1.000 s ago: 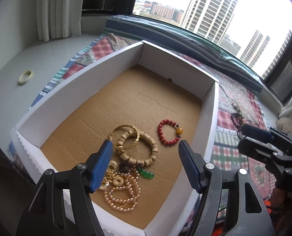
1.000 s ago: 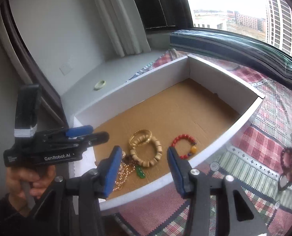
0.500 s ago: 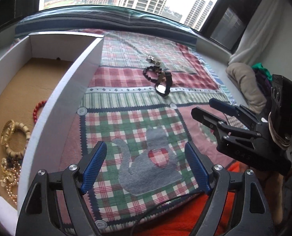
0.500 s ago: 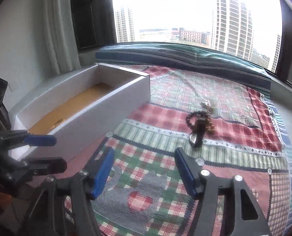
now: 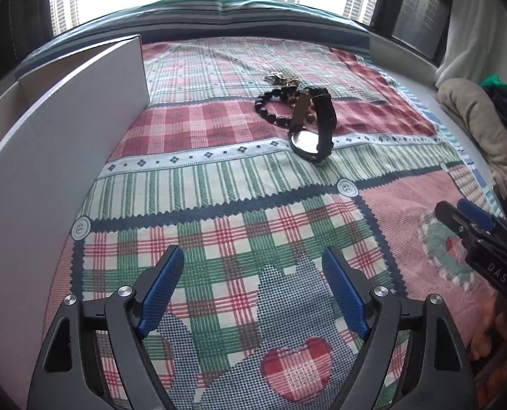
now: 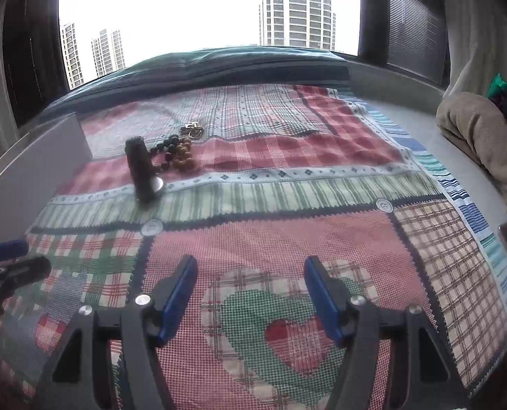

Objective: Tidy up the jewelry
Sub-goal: 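Grasp the black watch strap with the left gripper while the right gripper grasps the wooden bead strand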

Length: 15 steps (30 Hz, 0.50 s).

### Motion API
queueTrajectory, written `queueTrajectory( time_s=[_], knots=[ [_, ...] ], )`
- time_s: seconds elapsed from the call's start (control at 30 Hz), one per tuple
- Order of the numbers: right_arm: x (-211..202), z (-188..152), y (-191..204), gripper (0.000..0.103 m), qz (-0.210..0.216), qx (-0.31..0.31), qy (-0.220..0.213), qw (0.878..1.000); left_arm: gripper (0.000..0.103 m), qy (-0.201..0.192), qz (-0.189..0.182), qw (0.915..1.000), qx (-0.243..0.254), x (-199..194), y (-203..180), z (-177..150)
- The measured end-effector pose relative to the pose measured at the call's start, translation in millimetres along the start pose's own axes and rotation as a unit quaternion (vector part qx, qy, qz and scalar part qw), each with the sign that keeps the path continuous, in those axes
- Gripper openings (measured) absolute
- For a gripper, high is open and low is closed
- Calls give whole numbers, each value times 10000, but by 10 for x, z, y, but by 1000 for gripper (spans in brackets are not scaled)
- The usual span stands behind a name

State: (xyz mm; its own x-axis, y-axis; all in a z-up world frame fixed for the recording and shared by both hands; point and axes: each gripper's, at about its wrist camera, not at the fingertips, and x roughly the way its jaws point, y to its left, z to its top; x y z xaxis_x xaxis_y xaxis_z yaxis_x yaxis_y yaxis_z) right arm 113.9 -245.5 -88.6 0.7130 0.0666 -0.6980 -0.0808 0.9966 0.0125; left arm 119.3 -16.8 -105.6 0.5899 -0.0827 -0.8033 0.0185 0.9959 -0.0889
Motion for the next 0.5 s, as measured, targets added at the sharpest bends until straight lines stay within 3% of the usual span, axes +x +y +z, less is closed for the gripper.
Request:
queueTrajectory(
  time_s=[0.2,0.37,0.5],
  knots=[
    [32,-19,-108,66,-83,288,-63,9995,85,10,315,9994,-142,225,84,56],
    [37,-40,-196,68,-14,499,-72,9987,102,121,523,9986,0,334,39,91],
    [56,-56,-204,68,-23,537,-21,9986,103,103,557,9984,-43,366,39,122]
  ],
)
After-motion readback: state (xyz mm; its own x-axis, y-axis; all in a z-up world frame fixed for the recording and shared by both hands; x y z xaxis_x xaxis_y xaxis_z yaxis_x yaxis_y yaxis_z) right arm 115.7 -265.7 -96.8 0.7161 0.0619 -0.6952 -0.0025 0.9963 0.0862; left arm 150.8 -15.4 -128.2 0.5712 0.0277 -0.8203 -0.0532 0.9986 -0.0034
